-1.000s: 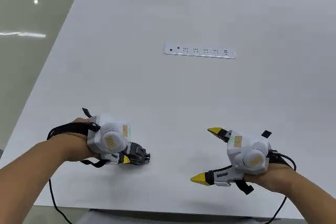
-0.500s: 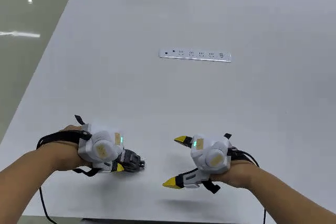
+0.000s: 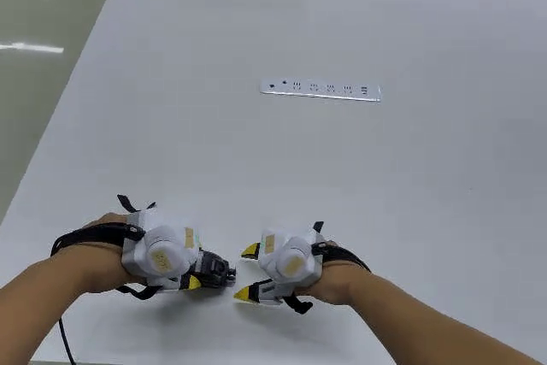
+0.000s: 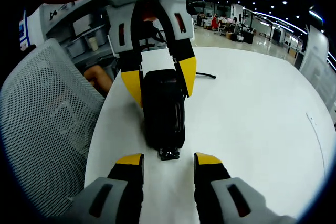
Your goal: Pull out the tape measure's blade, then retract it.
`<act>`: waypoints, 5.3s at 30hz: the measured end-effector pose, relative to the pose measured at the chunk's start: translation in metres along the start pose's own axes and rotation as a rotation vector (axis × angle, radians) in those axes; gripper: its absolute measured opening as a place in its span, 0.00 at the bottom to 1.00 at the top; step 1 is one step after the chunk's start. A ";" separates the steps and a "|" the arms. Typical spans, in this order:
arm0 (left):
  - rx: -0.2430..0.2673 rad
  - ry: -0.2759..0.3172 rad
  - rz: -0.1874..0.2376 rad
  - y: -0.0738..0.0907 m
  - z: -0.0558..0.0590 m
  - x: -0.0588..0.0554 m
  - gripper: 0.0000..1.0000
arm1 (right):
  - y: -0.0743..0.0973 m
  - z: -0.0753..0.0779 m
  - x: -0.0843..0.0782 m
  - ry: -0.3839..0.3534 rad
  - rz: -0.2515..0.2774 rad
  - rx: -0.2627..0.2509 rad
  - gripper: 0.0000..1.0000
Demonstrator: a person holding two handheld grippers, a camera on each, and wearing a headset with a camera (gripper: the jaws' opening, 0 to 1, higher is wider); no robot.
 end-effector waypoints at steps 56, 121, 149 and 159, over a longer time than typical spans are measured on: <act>0.010 0.010 0.018 0.000 0.000 -0.001 0.29 | -0.002 0.003 -0.007 0.051 -0.060 0.031 0.14; 0.023 0.040 0.021 0.003 0.000 -0.004 0.29 | 0.027 0.004 -0.039 0.029 -0.102 0.002 0.14; 0.029 0.052 0.018 0.003 0.000 -0.005 0.29 | 0.036 0.006 -0.046 0.017 -0.100 0.000 0.14; 0.029 0.055 0.017 0.003 0.000 -0.005 0.29 | 0.041 0.005 -0.051 0.021 -0.105 0.001 0.14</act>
Point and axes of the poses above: the centre of the closed fingertips' face, and the gripper's own axes: y roughly backward along the fingers, z roughly to its right, x roughly out of its top, the point moved 6 cm from there along y, roughly backward along the fingers, and after that the axes turned 7 degrees about x, right-handed, at the moved point
